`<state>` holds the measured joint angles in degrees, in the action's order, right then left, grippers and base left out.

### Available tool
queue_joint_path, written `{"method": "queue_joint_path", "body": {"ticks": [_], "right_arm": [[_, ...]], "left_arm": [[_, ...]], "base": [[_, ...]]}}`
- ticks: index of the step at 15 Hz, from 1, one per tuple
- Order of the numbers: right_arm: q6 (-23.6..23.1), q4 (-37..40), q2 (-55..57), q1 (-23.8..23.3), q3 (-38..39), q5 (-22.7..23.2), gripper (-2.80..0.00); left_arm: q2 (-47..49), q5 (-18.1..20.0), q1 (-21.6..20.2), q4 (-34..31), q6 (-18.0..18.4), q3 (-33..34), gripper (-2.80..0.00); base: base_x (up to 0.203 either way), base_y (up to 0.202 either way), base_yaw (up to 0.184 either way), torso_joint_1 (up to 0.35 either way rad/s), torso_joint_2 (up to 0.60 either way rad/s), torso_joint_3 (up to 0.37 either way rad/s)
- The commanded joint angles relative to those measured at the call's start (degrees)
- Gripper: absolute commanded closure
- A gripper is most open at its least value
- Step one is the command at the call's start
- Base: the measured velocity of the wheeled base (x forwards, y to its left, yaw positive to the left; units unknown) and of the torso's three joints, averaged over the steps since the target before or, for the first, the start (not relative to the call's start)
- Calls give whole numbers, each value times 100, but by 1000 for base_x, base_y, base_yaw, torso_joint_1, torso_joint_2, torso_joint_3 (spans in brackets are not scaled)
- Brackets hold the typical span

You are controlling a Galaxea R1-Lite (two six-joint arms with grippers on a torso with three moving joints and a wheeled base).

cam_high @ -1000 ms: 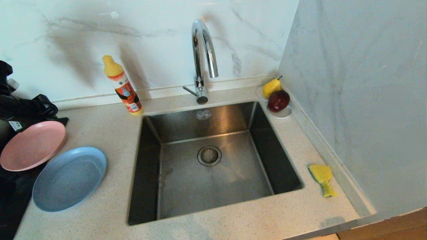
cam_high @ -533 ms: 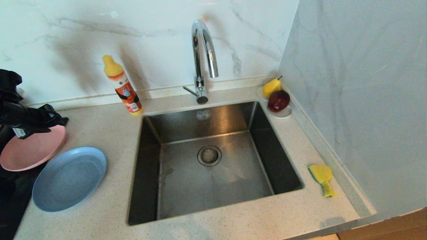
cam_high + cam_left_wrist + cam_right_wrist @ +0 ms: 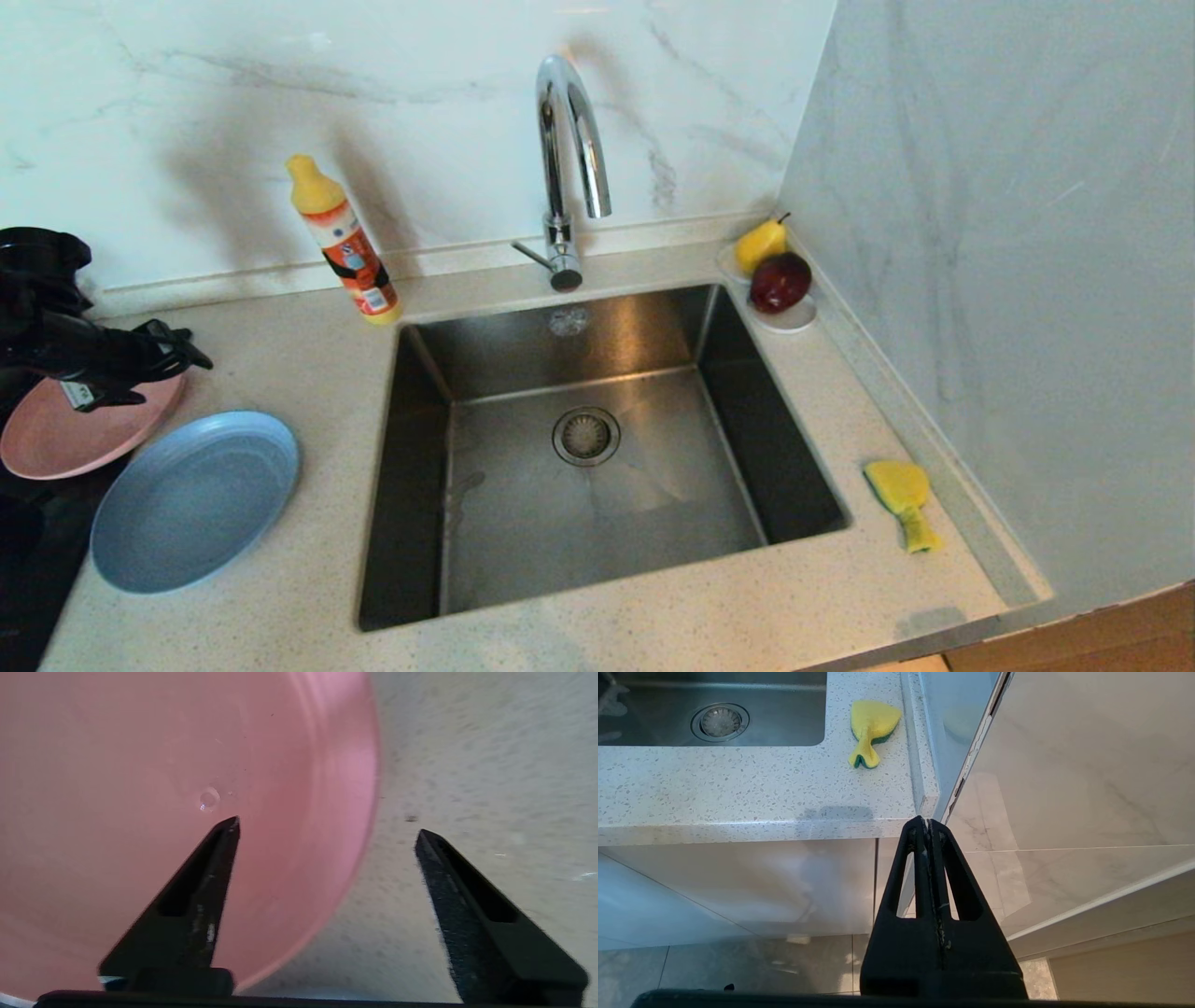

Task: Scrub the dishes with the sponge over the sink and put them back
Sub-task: Place the plate on the plate

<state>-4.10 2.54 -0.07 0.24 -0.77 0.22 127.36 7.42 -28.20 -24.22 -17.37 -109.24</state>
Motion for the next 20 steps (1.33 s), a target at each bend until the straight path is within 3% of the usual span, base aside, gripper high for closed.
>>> {"method": "queue_joint_path", "body": {"ticks": [1,5,6,20], "right_arm": [[-3,1,-10,2,-2,4,0],[-3,1,-10,2,4,4,0],[-3,1,-10,2,-2,4,0],[-3,1,-10,2,-2,4,0]], "left_arm": [[157,5,-2,20,-3,-9,-280],[156,5,-2,32,-3,-36,-280],[149,5,-2,40,-3,-36,0],[0,5,-19,251,15,-36,0]], "base": [[0,0,0,0,0,0],[0,0,0,0,0,0],[0,0,0,0,0,0],[0,0,0,0,0,0]]}}
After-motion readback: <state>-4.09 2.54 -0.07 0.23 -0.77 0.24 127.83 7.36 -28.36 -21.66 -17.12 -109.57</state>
